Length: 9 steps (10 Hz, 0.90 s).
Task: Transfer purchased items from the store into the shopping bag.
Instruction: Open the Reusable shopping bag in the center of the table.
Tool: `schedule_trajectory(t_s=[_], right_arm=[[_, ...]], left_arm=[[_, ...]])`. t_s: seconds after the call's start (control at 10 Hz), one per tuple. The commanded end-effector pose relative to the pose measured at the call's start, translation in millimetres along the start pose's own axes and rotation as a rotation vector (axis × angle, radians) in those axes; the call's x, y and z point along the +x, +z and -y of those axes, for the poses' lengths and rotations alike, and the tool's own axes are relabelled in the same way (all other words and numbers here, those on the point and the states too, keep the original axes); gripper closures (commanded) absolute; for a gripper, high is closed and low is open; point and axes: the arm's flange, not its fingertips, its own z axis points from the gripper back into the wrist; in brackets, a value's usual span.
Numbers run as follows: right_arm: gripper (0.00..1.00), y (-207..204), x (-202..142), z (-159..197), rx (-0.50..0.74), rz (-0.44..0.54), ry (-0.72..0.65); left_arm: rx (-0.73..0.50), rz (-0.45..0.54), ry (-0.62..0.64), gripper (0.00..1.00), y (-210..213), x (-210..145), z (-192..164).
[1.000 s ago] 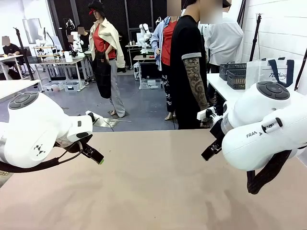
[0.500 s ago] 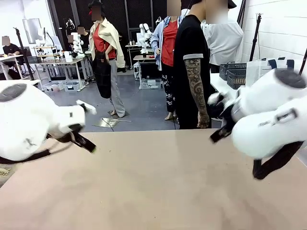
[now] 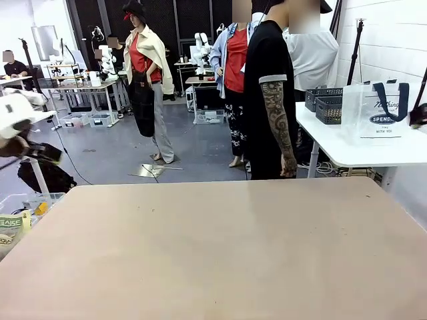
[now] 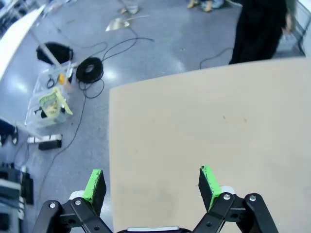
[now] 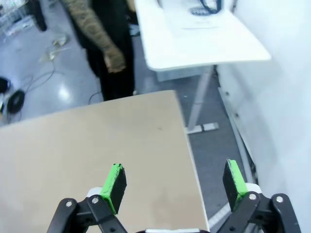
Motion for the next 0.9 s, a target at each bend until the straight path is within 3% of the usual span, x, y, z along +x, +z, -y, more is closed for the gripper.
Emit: schedule_trajectory(t_s=[0.0,0.2,0.3,0.8], right_arm=[[0.0,10,-143,22,0.014,-0.006,-0.147],[0.0,-18,-137,20,0.044,-0.019,-0.143],[0.0,-12,-9,44,-0.018,-0.033,-0.138],[0.0,-12,-9,44,-0.018,-0.033,-0.138]], left_arm=[[-0.014,0.065,0.221,0.0,21,-124,-8],[-0.093,0.122,0.264,0.0,12,-130,-23],[-0.004,0.017,0.203,0.0,0,-9,-45],[-0.004,0.017,0.203,0.0,0,-9,-45]])
